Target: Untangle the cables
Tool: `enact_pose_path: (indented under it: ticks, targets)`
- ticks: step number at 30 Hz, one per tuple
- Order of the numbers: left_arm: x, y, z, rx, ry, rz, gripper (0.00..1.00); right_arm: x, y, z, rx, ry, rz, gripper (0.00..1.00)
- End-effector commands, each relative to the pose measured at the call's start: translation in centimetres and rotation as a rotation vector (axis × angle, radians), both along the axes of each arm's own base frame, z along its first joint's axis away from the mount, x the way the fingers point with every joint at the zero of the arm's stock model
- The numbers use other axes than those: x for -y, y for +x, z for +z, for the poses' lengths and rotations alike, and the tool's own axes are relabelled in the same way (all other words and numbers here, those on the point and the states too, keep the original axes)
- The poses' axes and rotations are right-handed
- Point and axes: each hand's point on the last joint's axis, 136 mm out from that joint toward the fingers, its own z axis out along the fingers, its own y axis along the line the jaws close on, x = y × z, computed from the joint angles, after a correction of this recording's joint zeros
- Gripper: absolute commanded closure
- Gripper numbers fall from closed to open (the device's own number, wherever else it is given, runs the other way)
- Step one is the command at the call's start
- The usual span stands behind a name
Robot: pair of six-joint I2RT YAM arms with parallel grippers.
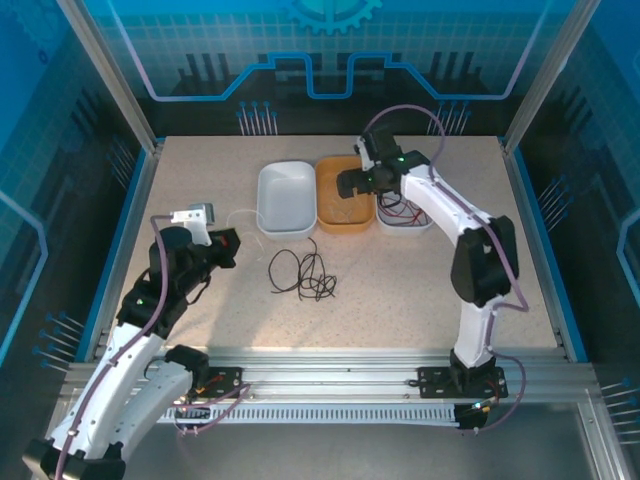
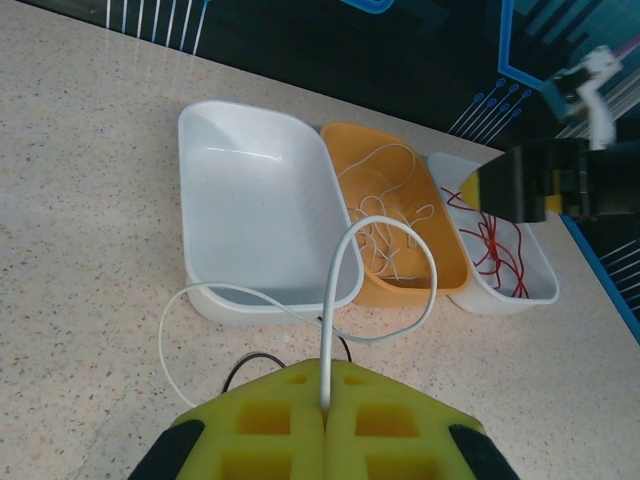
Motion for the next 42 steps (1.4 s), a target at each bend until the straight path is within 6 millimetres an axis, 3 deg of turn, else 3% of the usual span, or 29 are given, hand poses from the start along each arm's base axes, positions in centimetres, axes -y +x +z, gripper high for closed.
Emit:
enact_pose_path:
  ticks: [1, 11, 14, 21, 28, 33, 42]
  targets:
    - [0.7, 0.4, 1.8, 0.048, -0.034, -0.033, 1.00, 1.4, -0.9, 3.7, 0.139, 0.026, -0.039, 0.00]
    - [3.2, 3.1, 3.6, 0.056, -0.094, -0.119, 1.00, 6.4, -5.7, 5.6, 0.359, 0.109, -0.139, 0.00]
    - [4.1, 4.1, 3.8, 0.049, -0.112, -0.144, 1.00, 8.2, -6.7, 5.3, 0.352, 0.194, -0.183, 0.00]
    - [6.8, 6.2, 4.5, 0.055, -0.107, -0.202, 1.00, 13.8, -10.0, 4.0, 0.378, 0.191, -0.412, 0.00]
    - [10.2, 9.3, 4.6, 0.029, -0.102, -0.262, 1.00, 17.1, -12.4, 4.2, 0.448, 0.249, -0.503, 0.00]
    - [13.0, 12.1, 4.3, 0.004, -0.105, -0.304, 1.00, 18.3, -14.2, 4.2, 0.550, 0.317, -0.519, 0.00]
    - [17.5, 18.4, 1.1, -0.086, -0.067, -0.346, 1.00, 17.8, -14.2, 3.7, 0.411, 0.258, -0.473, 0.00]
